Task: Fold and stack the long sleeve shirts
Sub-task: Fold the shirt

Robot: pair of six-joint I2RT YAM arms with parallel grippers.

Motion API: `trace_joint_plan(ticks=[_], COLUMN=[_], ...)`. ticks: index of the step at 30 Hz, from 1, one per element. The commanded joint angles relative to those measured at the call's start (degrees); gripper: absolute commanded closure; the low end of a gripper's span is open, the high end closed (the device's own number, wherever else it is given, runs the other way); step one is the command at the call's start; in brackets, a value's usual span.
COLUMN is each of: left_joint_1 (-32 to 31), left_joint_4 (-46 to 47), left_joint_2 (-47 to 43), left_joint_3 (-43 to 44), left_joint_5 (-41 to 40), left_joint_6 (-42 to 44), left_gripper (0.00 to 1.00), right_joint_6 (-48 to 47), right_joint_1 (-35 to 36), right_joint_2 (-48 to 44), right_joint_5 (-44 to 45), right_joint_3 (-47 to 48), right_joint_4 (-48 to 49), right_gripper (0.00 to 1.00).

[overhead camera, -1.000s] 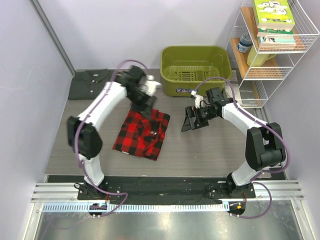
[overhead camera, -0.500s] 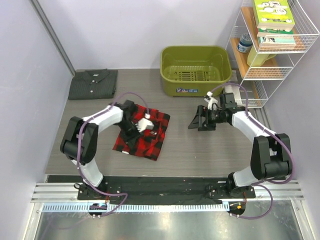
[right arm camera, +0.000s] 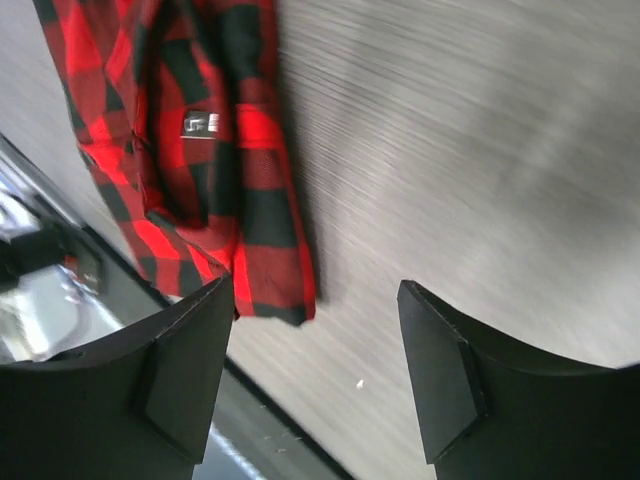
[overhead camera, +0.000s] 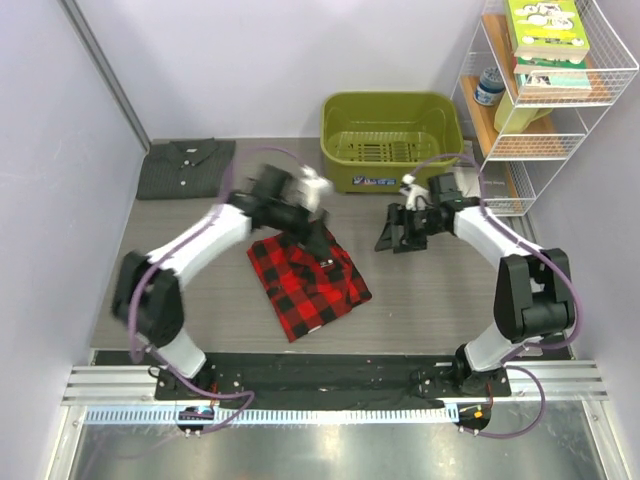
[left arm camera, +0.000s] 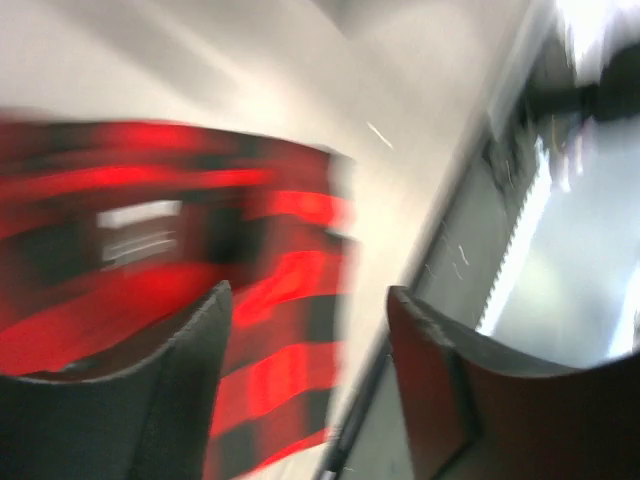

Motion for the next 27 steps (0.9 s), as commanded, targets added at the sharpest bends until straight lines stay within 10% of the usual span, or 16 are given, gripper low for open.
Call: trace_joint_plan(ticks=[1, 6, 11, 16, 27], left_joint_1=[16.57, 29.49, 38.72, 39.09, 39.09], left_joint_4=[-0.92, -8.51, -11.50, -14.05, -15.82], left_joint_2=[-9.32, -5.38, -5.80, -8.97, -13.54], left_joint_3=[-1.25, 1.57, 0.52, -2.82, -8.18], left_joint_5=[1.05, 2.53, 3.94, 2.89, 1.04], left_joint_6=[-0.55, 0.71, 1.93, 11.24, 19.97], left_gripper=[0.30, 0.33, 0.34, 0.36, 0.37], right_joint_6=[-6.70, -14.44, -24.80, -37.28, -51.12], right_joint_1=[9.68, 17.69, 20.94, 20.68, 19.80], right_joint_2=[3.24, 9.04, 13.71, 15.82, 18.02], right_joint_5=[4.77, 8.82, 12.41, 22.34, 32.12], right_joint_3=[5.22, 8.91, 8.40, 5.58, 19.71], right_joint_4=[0.87, -2.29, -7.47, -6.08, 1.42], right_gripper=[0.27, 0.27, 0.47, 0.66, 0.64])
